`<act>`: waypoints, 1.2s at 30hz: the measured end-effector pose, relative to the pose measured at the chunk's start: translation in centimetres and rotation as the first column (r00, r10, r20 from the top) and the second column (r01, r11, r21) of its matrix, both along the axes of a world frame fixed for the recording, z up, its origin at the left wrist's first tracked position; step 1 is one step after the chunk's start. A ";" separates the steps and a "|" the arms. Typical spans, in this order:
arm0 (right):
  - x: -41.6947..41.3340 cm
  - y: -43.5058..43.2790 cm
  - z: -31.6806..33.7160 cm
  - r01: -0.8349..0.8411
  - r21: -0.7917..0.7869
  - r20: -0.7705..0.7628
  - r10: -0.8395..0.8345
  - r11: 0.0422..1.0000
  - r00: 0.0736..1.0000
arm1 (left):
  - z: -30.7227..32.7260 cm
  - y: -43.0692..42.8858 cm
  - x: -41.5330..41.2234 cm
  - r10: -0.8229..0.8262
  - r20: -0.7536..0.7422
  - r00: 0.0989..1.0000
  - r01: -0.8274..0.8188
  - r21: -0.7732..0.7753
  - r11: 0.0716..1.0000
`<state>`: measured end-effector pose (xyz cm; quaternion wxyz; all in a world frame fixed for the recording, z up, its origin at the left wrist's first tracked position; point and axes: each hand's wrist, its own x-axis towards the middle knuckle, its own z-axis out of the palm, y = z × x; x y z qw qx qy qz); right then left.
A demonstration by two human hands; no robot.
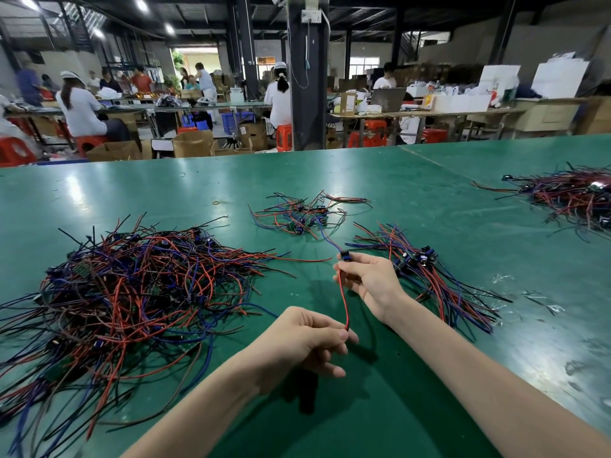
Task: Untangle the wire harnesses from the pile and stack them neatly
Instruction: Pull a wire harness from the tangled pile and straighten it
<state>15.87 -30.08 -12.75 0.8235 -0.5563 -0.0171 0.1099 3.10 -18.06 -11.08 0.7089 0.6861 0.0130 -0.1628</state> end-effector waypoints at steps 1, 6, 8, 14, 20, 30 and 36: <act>0.0 0.0 0.0 0.000 0.002 0.000 0.000 1.000 1.000 | 0.0 0.0 0.0 0.002 0.016 1.000 -0.002 0.007 1.000; 0.0 0.1 0.0 -0.012 -0.017 0.013 0.013 1.000 1.000 | -0.4 -0.1 0.0 -0.031 0.190 0.981 0.005 0.139 0.990; -0.2 0.3 -0.1 -0.030 -0.055 0.029 0.032 0.998 0.999 | -0.6 -0.2 -0.1 -0.050 0.239 0.970 0.006 0.181 0.984; 0.0 -0.1 0.0 0.027 -0.021 0.000 -0.027 0.999 1.000 | -0.6 -0.5 0.1 0.037 0.145 0.989 -0.061 0.166 0.984; 0.1 -0.6 1.8 0.005 0.133 0.000 -0.005 0.991 1.000 | -0.6 0.3 0.8 0.198 0.017 0.980 -0.197 0.202 0.959; 0.3 -1.3 3.1 0.003 0.100 0.127 -0.016 0.995 0.992 | -0.4 1.9 1.3 0.273 0.040 0.961 -0.276 0.164 0.947; -0.2 -0.5 1.8 0.014 -0.006 0.148 -0.013 1.000 0.989 | 0.2 0.1 -0.2 -0.052 0.201 0.978 0.027 0.125 0.992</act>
